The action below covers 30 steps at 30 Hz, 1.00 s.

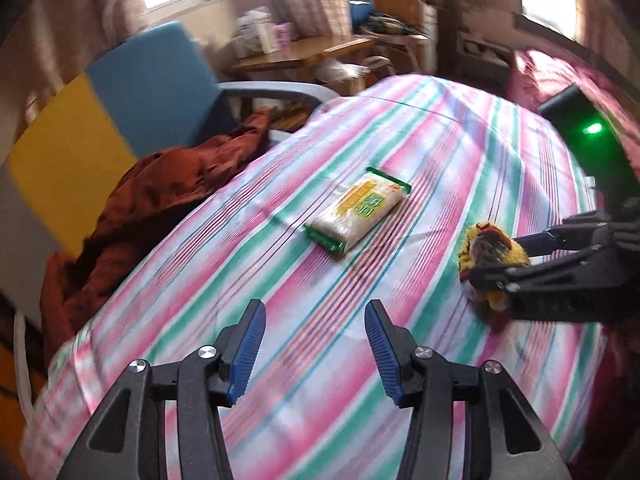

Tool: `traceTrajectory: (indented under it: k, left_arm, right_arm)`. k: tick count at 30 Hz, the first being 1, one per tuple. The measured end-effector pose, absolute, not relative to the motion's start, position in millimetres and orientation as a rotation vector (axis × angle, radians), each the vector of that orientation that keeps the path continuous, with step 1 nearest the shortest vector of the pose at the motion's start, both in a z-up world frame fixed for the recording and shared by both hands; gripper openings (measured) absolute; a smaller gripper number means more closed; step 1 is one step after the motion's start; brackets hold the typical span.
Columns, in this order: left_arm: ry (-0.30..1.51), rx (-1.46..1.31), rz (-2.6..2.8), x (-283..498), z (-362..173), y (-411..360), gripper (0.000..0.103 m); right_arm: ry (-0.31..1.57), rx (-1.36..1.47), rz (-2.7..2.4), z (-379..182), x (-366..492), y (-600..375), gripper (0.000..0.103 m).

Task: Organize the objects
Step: 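Grasp the yellow knitted ball with the right gripper while the left gripper grasps the WEIDAN cracker pack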

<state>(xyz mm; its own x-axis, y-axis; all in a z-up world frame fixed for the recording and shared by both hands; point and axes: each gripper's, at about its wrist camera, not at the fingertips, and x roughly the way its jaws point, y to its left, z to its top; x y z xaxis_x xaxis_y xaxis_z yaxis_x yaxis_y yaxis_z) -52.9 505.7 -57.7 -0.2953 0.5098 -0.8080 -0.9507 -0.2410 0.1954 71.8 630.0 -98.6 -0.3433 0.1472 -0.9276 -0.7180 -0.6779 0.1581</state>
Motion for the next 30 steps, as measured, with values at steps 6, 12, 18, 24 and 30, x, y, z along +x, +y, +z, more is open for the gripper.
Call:
traceTrajectory:
  k: [6,12,18,24,30]
  left_arm:
    - [0.941,-0.723,1.588,-62.2,-78.2,552.5,0.061]
    - [1.011,-0.712,1.441,-66.2,-96.0,595.6,0.069]
    - [1.038,-0.726,1.371,-73.2,-109.2,626.4,0.071]
    - [0.989,-0.799,1.374,-83.4,-122.0,646.5,0.070]
    - [0.872,-0.914,1.442,-90.5,-122.1,622.3,0.052]
  right_arm:
    - [0.822,-1.322,2.068,-98.6,76.7,635.1,0.052]
    - [0.871,-1.310,2.079,-97.5,80.1,637.8,0.053]
    - [0.876,-1.318,2.073,-99.2,80.9,638.2,0.054]
    - [0.863,-1.329,2.066,-100.9,81.7,637.6,0.058]
    - [0.847,-1.339,2.067,-102.2,79.9,637.8,0.058]
